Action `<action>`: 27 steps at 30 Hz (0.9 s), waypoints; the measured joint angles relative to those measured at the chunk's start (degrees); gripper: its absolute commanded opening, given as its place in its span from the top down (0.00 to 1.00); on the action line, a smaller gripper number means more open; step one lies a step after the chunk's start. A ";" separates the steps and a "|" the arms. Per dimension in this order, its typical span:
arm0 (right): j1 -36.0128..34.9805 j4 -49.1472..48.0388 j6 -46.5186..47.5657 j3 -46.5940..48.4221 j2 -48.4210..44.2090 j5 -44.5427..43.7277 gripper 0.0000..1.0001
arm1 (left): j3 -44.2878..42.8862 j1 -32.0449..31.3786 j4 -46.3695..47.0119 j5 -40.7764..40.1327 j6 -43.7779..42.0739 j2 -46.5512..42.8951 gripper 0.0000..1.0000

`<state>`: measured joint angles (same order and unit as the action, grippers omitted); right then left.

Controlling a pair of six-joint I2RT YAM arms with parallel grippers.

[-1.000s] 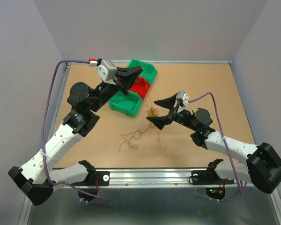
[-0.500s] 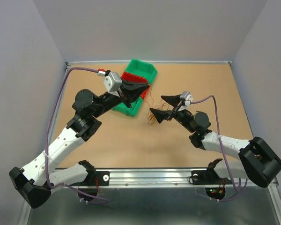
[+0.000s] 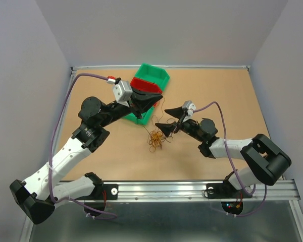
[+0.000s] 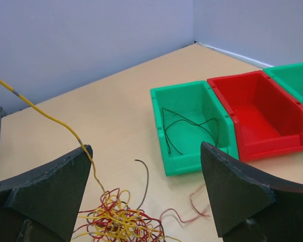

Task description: Untangle the cables

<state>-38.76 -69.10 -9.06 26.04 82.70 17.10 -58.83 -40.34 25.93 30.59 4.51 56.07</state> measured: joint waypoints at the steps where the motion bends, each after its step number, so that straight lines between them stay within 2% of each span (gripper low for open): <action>1: -0.09 -0.31 -0.17 0.44 0.59 1.01 0.23 | 0.00 -0.07 0.00 0.00 -0.02 -0.02 1.00; 4: -0.39 -1.20 -0.37 1.55 1.46 2.93 0.49 | -0.24 -0.09 -0.02 -0.28 -0.15 -0.11 1.00; 10: -2.80 -1.75 -0.37 6.36 4.57 4.94 0.59 | -6.27 -0.09 -1.46 -1.20 -0.17 2.64 1.00; 15: -3.30 -1.42 -0.55 8.87 8.85 4.31 0.66 | -21.73 -0.09 -7.89 -3.37 -2.45 9.62 1.00; 18: -3.30 -0.72 -1.70 9.94 11.41 -0.02 0.85 | -37.20 -0.11 -15.96 -10.82 -7.82 15.21 1.00; 20: -3.19 -0.17 -2.47 9.94 11.50 -4.44 0.89 | -43.17 -0.11 -18.34 -16.15 -10.45 16.85 1.00; 22: -2.45 0.63 -3.48 9.51 10.45 -7.91 0.98 | -49.72 -0.11 -19.12 -24.22 -13.53 17.75 1.00; 24: -0.98 0.74 -5.11 8.07 6.88 -12.09 0.99 | -53.29 -0.13 -21.05 -30.97 -15.52 17.33 1.00; 27: 1.62 0.94 -7.67 5.38 -0.87 -17.64 0.93 | -54.10 -0.48 -21.46 -39.36 -17.40 15.76 1.00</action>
<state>-37.15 -68.16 -16.73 31.42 81.82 -0.54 -112.92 -40.82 4.47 -8.78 -12.88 71.83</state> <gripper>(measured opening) 0.036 0.018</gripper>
